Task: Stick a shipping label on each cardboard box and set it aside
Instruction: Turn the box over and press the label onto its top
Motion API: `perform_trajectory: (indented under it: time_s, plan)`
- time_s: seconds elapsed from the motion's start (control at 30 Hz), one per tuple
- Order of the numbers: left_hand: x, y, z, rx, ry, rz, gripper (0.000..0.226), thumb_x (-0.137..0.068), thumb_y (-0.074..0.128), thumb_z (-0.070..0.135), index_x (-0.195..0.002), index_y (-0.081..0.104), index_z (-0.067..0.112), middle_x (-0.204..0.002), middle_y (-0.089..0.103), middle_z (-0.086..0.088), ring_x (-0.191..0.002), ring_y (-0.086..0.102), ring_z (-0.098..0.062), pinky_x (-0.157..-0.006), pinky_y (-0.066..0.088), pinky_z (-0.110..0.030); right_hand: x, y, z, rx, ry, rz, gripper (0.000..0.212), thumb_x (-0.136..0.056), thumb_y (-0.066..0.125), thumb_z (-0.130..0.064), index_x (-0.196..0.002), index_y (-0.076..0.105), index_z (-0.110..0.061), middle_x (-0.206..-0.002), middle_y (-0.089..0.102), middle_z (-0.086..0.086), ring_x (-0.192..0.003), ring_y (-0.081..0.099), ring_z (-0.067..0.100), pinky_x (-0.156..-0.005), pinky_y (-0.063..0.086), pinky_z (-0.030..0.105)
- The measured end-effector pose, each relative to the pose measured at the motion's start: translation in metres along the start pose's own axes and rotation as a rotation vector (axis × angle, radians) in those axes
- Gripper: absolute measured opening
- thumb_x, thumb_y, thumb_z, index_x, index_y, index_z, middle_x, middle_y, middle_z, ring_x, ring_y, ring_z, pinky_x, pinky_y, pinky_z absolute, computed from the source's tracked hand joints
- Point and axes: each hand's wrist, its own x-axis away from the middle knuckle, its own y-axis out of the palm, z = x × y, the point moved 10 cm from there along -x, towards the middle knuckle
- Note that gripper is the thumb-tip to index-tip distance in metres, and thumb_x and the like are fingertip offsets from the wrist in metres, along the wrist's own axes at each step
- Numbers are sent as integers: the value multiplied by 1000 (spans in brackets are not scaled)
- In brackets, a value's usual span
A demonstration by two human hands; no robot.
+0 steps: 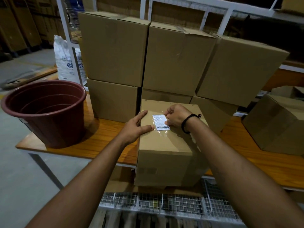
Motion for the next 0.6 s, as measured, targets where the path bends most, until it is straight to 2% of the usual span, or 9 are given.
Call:
perform_trajectory:
  time_s: [0.07,0.17,0.33,0.5,0.6]
  plan:
    - [0,0,-1,6,-2,0,75,-85,73,19,-149,35,28,-124,46,9,-93,51,8,-70,47,-8,0,0,-7,12,-74,-52,40,-75,77,-6,-105,59,-24,-83,58,-6,-83,58,16,-81,52,34]
    - [0,-1,-4,15,-11,-8,76,-85,73,20,-149,35,30,-124,46,7,-96,53,5,-72,48,-12,2,6,-26,148,-208,-208,57,-78,75,-10,-121,49,-37,-87,57,-1,-80,55,14,-76,48,35]
    - [0,0,-3,18,-7,-10,76,-85,73,18,-150,34,28,-127,43,8,-94,51,7,-65,48,-7,-1,18,-43,396,-277,-418,53,-83,71,-14,-124,51,-40,-82,55,2,-72,49,11,-68,42,27]
    - [0,0,-5,6,-16,-18,76,-86,72,21,-150,32,31,-128,41,8,-95,52,1,-63,49,-9,-7,25,-47,453,-270,-510,52,-83,72,-12,-124,48,-35,-76,56,-3,-67,49,11,-60,40,25]
    - [-1,-1,-5,5,-15,-13,76,-86,72,20,-150,33,30,-130,40,8,-96,52,2,-65,49,-8,-8,26,-46,457,-269,-535,53,-84,71,-11,-124,47,-36,-79,55,-3,-69,49,12,-60,41,26]
